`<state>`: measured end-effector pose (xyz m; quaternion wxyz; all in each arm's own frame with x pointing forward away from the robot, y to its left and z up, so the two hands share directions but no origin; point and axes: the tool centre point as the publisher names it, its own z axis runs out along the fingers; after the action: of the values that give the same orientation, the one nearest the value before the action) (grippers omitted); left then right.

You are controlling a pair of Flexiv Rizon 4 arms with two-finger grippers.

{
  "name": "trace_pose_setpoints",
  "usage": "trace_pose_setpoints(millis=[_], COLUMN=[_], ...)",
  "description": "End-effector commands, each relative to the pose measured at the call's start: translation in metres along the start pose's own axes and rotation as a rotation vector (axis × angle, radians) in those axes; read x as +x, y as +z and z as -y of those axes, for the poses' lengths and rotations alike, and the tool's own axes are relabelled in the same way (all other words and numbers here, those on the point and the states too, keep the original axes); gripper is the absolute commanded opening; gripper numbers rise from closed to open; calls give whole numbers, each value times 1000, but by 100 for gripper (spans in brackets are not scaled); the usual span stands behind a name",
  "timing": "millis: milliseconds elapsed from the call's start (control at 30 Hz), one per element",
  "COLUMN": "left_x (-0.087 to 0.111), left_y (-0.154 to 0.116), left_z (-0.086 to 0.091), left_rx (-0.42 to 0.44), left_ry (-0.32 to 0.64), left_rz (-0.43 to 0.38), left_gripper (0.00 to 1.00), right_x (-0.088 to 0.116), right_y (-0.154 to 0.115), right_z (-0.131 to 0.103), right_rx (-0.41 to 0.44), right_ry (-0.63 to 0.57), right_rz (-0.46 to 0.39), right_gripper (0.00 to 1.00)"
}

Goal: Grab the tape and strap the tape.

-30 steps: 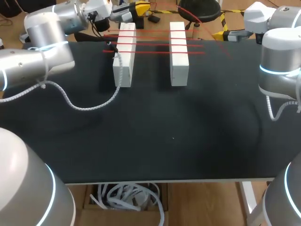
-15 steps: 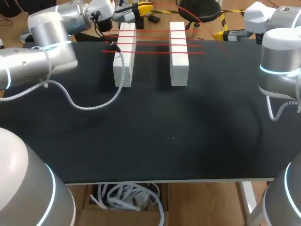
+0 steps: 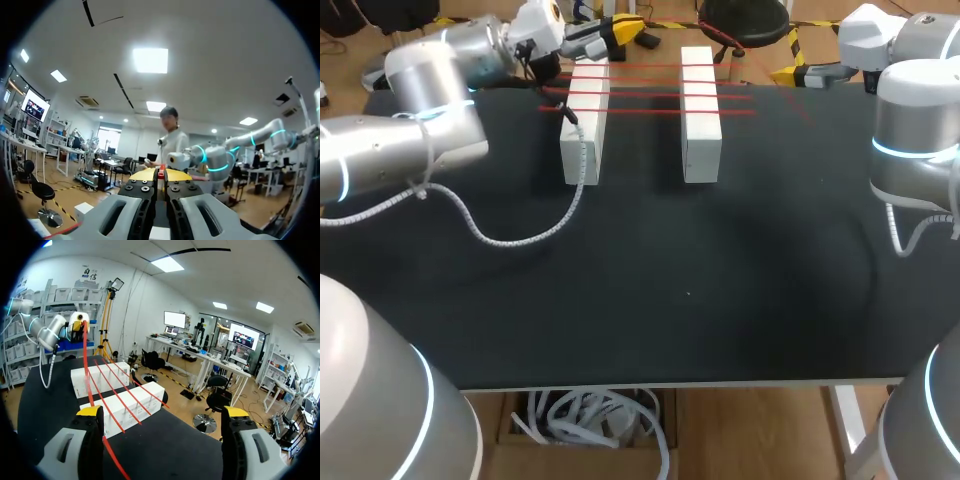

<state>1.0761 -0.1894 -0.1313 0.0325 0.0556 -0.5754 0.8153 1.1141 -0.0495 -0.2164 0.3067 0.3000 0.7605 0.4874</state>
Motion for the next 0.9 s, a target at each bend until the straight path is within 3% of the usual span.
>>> trace_pose_setpoints(millis=[33,900], left_x=[4,4], left_y=[-6,-8], left_z=[-4,-5], left_rx=[15,23], left_ry=[8,11], left_rz=[7,-26], left_gripper=[0,0], right_x=[0,0], right_y=[0,0], right_z=[0,0], right_rx=[0,0], right_ry=[0,0], right_rz=[0,0], right_gripper=[100,100])
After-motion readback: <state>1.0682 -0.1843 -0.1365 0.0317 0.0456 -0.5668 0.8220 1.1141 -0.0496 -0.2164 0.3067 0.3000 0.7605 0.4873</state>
